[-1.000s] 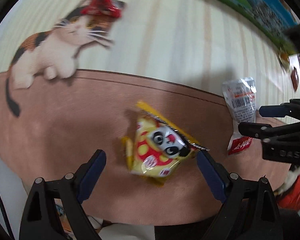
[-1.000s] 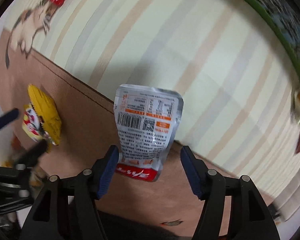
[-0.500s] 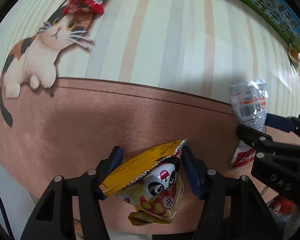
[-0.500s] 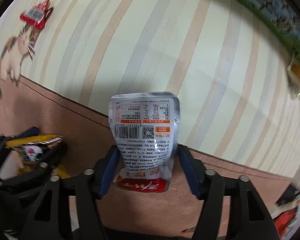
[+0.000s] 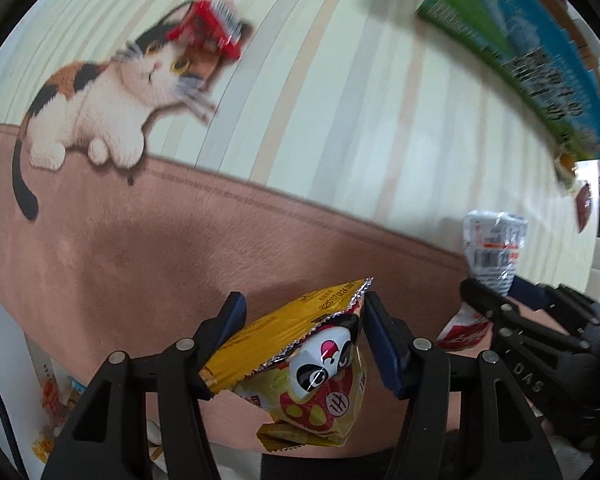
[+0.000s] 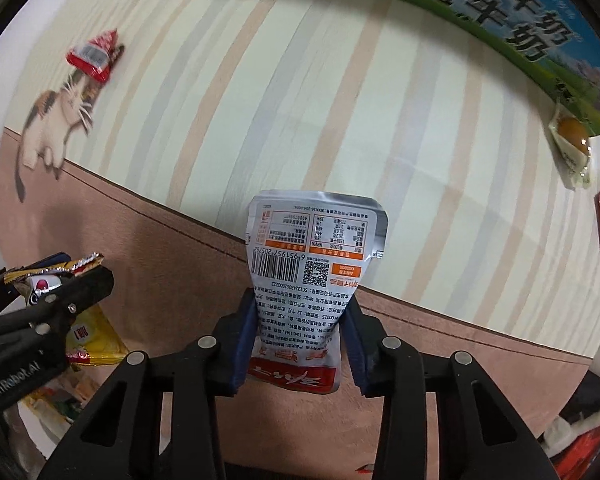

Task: Organize snacks
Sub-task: 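Carry both packets into the box and open both tools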

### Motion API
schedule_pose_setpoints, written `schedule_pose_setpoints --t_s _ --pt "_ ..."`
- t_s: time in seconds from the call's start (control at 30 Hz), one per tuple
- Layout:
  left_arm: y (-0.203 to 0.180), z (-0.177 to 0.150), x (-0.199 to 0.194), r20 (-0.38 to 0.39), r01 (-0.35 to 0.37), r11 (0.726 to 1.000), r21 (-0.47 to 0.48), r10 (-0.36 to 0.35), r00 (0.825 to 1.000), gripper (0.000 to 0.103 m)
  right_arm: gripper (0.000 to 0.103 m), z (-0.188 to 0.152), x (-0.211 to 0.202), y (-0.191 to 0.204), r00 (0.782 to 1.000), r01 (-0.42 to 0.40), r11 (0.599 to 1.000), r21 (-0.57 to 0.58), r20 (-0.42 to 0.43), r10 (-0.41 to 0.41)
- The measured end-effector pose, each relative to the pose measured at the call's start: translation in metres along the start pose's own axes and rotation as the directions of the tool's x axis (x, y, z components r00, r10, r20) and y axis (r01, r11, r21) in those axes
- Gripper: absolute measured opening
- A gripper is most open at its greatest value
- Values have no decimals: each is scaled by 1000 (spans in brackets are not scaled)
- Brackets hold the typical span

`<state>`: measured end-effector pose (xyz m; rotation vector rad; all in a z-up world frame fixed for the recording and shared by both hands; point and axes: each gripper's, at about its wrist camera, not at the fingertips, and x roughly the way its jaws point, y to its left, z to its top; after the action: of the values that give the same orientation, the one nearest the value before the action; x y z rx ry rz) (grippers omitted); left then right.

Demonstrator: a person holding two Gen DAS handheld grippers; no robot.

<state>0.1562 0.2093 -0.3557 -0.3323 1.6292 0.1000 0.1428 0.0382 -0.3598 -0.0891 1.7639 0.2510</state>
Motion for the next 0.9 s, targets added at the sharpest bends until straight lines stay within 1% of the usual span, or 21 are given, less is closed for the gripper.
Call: schedule_pose_setpoints --t_s 0.17,0.2,0.23,0.3,0.4,0.5,0.53,0.57,0.63,0.73,0.83,0.87,0.9 --pt "-12 18 -37 53 40 999 37 -42 998 57 42 0 -40 -19 995 -76 996 39 69 73" --pt "-18 24 -48 73 47 998 52 -51 996 57 42 -8 -52 -28 993 -86 995 43 80 82" --pt "-24 30 -57 85 55 996 67 -61 995 57 42 -9 -64 -34 990 -105 993 53 102 99" --pt "-40 37 -76 110 66 993 95 -76 991 57 42 1 -89 -47 984 -129 990 64 136 119" --pt "-77 48 -90 135 84 986 143 -103 985 57 42 11 -119 -70 970 -166 982 88 193 147" --pt "-126 72 -106 156 93 975 203 -126 980 57 42 26 -159 -96 954 -190 975 114 258 156" --pt "-143 76 -110 163 93 971 218 -130 978 57 42 27 -167 -104 949 -196 973 120 272 158" --pt "-156 83 -117 171 92 966 241 -136 976 57 42 32 -182 -118 941 -208 969 135 299 160" --pt "-178 96 -126 187 84 958 273 -139 972 57 42 45 -201 -132 926 -221 963 156 342 158" --pt "-216 126 -135 202 72 945 319 -143 969 57 42 67 -225 -155 908 -230 956 184 394 143" --pt "-244 158 -143 220 45 933 356 -130 967 57 42 98 -244 -183 893 -210 955 210 439 99" --pt "-250 165 -144 226 34 931 363 -123 966 57 42 109 -245 -188 890 -202 955 217 447 87" --pt "-260 181 -144 229 19 928 373 -112 967 57 42 119 -247 -193 889 -191 956 223 453 72"
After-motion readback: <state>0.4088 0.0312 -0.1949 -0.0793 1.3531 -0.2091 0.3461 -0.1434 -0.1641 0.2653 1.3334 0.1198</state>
